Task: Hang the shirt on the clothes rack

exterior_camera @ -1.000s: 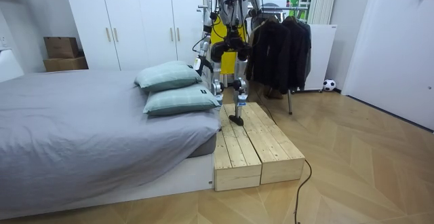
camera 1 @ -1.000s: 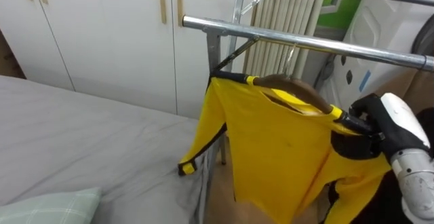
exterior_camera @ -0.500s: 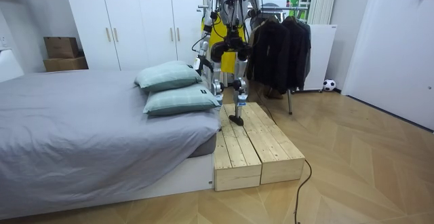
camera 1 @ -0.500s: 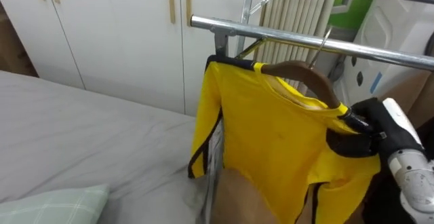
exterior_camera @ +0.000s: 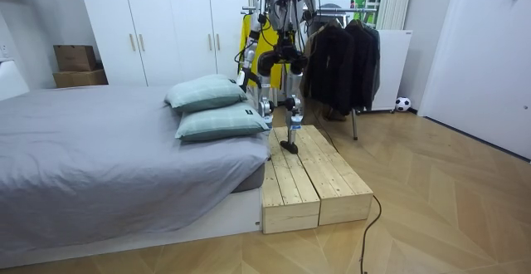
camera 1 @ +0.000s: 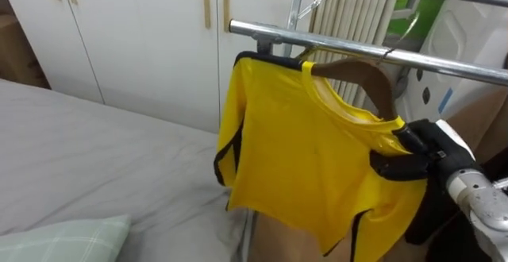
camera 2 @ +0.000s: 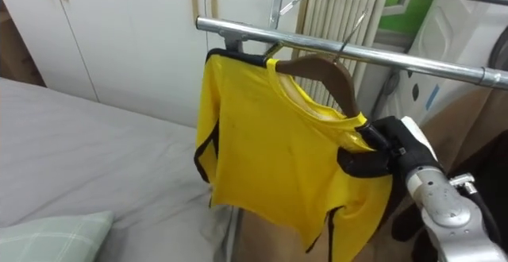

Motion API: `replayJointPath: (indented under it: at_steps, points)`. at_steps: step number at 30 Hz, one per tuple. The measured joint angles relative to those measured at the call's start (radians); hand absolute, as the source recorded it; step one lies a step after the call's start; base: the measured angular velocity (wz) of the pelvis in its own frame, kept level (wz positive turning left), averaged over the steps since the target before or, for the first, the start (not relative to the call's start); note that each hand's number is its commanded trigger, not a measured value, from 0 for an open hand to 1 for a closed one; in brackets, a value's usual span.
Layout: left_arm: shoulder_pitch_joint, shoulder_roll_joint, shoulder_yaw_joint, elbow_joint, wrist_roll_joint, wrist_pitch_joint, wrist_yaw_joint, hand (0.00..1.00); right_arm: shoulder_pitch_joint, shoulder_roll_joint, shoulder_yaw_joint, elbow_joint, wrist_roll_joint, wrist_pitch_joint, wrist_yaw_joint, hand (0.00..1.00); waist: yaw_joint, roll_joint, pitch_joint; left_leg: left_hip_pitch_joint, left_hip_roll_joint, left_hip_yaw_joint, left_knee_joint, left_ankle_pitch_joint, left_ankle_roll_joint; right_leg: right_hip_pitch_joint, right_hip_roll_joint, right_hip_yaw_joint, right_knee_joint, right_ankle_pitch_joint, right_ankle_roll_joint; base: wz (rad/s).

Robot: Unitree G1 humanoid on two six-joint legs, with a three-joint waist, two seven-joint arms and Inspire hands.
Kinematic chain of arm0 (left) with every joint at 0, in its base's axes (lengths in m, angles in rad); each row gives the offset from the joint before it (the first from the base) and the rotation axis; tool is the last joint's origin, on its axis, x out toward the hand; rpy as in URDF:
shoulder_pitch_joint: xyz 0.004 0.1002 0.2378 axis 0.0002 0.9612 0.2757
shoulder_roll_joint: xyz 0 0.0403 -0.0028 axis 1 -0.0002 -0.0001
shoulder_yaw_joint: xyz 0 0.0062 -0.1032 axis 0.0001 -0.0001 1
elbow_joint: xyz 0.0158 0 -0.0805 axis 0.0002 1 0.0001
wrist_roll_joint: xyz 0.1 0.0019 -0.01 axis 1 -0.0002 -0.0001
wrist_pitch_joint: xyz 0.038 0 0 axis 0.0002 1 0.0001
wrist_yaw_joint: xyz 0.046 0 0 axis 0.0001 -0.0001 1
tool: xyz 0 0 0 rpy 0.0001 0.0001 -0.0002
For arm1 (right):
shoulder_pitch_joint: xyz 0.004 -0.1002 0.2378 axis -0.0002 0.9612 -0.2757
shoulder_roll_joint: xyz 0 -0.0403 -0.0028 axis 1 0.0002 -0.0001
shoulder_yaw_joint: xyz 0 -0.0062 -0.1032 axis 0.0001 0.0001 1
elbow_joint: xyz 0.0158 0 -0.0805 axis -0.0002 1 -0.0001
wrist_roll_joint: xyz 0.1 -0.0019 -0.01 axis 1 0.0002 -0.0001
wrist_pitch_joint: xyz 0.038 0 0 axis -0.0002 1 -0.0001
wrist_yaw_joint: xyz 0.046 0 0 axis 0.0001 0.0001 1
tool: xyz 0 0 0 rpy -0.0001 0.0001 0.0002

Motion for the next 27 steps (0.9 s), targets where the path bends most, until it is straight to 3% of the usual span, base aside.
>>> replayJointPath:
  at_steps: [11, 16, 27]
  points:
    - [-0.015, -0.005, -0.001, -0.002, -0.002, -0.001, 0.010, 0.00, -0.032, -0.001, 0.009, 0.191, 0.182, 0.013, 0.126, 1.00, 0.010, 0.002, 0.0010, 0.009, -0.007, -0.034, 0.003, 0.000, 0.000, 0.031, -0.013, -0.033, -0.019, 0.003, 0.004, 0.10]
    - [-0.020, -0.015, -0.002, -0.026, -0.002, 0.016, 0.013, 0.00, -0.039, -0.001, 0.011, 0.277, 0.276, 0.022, 0.200, 1.00, 0.021, 0.007, 0.0035, 0.007, -0.013, -0.047, 0.002, 0.000, 0.001, 0.033, -0.019, -0.045, -0.021, 0.000, 0.008, 0.07]
    - [-0.015, -0.016, -0.003, -0.054, -0.005, 0.024, 0.014, 0.00, -0.063, -0.001, 0.026, 0.437, 0.300, 0.022, 0.264, 1.00, 0.020, 0.007, 0.0030, 0.010, -0.016, -0.083, 0.002, 0.000, 0.001, 0.062, -0.026, -0.084, -0.051, 0.002, 0.005, 0.10]
